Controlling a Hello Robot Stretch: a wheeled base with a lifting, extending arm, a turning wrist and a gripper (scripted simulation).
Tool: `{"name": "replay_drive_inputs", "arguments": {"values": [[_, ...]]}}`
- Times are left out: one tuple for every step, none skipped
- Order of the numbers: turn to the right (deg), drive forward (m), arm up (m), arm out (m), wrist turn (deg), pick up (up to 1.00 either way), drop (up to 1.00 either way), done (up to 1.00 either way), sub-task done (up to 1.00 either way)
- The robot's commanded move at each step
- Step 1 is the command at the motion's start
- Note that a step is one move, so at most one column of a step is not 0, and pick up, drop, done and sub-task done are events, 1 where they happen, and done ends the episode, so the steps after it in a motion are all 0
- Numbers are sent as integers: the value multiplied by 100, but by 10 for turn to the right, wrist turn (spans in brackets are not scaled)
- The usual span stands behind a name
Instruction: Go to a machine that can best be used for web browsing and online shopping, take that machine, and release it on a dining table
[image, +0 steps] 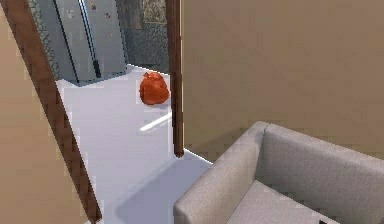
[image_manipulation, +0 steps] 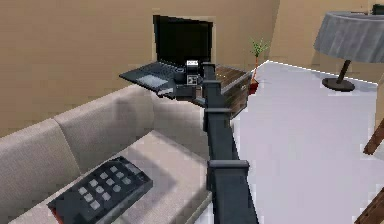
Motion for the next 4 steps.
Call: {"name": "replay_drive_inputs", "arguments": {"values": [[0,0,8,0,0,0,0,0,0],[0,0,0,0,-450,0,0,0,0],[0,0,0,0,-450,0,0,0,0],[0,0,0,0,-240,0,0,0,0]]}}
